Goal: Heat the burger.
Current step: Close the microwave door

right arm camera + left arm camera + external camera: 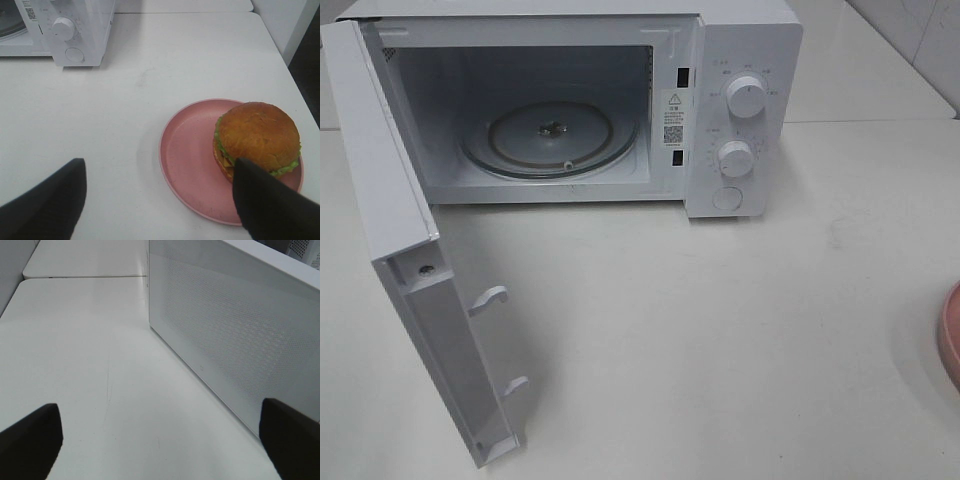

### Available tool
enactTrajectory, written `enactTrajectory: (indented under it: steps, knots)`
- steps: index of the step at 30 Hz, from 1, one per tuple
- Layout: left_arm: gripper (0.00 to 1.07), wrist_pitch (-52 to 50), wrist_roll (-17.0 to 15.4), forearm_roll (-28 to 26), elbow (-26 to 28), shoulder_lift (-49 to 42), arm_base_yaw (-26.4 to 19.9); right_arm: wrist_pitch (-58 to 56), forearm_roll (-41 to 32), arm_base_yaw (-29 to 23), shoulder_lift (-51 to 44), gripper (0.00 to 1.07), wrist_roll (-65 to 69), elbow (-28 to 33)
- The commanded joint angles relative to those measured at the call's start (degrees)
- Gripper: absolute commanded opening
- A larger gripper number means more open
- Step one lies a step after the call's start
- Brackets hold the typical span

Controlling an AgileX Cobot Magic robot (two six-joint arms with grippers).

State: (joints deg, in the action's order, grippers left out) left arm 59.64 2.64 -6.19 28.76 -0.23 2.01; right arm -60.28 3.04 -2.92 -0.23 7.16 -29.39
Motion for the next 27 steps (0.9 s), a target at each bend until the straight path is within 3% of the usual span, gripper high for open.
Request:
enactTrajectory:
  steps: [1, 27]
  knots:
    - [1.00, -0.17, 0.06, -0.11, -0.06, -1.09, -0.17, 0.46, -0.29, 0.34, -1.49, 0.76, -1.09, 0.17]
    - [1.00, -0.17, 0.06, -0.06, -0.06, -1.09, -0.17, 0.46, -0.23, 0.34, -1.49, 0.76, -1.09, 0.17]
